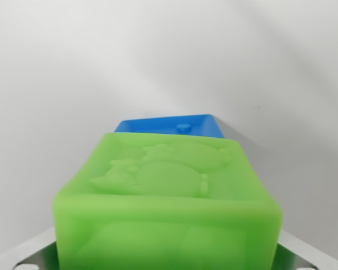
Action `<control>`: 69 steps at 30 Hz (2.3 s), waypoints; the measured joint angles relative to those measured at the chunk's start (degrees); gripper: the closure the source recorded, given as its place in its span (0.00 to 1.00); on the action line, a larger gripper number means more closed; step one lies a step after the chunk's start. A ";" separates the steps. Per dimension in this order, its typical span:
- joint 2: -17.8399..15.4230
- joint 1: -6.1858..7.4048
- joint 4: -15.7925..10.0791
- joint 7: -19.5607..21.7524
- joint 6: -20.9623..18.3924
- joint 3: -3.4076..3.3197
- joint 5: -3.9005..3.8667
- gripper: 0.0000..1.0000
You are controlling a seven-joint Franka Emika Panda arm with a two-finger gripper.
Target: Stack cube
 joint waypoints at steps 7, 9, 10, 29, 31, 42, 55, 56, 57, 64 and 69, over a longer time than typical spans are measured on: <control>0.07 0.00 0.00 0.00 0.06 0.00 0.00 0.00; 0.07 0.00 0.00 0.00 0.06 0.00 0.00 0.00; 0.07 0.00 0.00 0.00 0.06 0.00 0.00 0.00; 0.04 0.00 0.00 0.00 0.02 0.00 0.00 0.00; -0.04 0.00 0.00 0.00 -0.05 0.00 0.00 0.00; -2.80 0.00 -0.27 0.00 -2.34 0.00 0.00 0.00; -8.12 0.00 -0.58 0.00 -7.25 0.00 0.00 0.00; -8.62 0.00 -0.58 0.00 -7.73 0.00 0.00 0.00; -9.12 0.00 -0.58 0.00 -8.25 0.00 0.00 0.00; -12.34 0.00 -0.34 0.00 -11.74 0.00 0.00 0.00; -14.71 0.00 0.13 0.00 -14.52 0.00 0.00 0.00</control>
